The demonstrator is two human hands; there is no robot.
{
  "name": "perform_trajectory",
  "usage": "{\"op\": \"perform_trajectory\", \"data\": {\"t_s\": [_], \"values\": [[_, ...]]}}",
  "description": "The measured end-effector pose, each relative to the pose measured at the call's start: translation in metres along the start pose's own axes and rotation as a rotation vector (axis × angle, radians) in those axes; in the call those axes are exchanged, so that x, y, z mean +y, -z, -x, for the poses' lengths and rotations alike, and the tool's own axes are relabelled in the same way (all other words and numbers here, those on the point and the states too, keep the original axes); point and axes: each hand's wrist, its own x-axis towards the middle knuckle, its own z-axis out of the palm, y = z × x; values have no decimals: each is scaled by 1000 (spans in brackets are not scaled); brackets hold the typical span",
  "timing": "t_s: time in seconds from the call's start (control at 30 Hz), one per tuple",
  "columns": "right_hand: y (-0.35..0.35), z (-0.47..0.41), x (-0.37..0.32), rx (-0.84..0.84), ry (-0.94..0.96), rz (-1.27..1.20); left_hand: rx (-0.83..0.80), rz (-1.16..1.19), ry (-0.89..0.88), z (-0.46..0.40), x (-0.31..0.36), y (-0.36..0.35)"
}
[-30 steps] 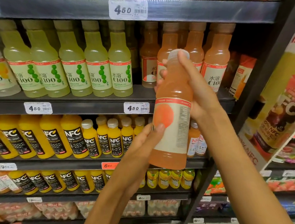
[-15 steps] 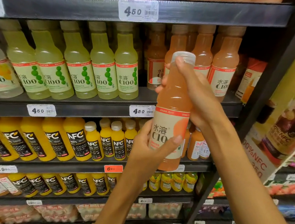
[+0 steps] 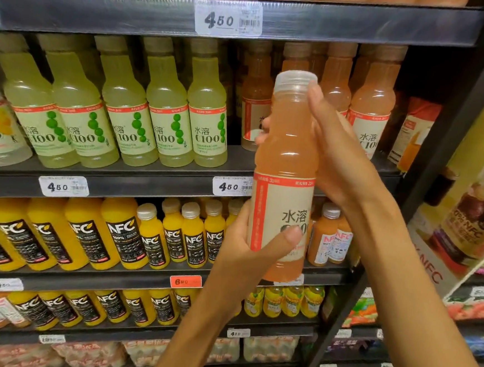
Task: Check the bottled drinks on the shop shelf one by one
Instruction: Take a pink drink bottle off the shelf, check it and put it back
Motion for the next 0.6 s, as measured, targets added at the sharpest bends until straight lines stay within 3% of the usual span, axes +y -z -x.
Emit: {"op": "perform_trajectory", "data": {"t_s": [0.1, 0.27, 0.6], "values": [[-2, 5, 3, -33, 73, 21, 75, -93, -94, -7, -6, 3], [-2, 13, 6, -217, 170, -154, 139, -335, -176, -15, -14, 11], [5, 12, 8, -399, 186, -127, -85, -216, -119, -21, -12, 26]]}}
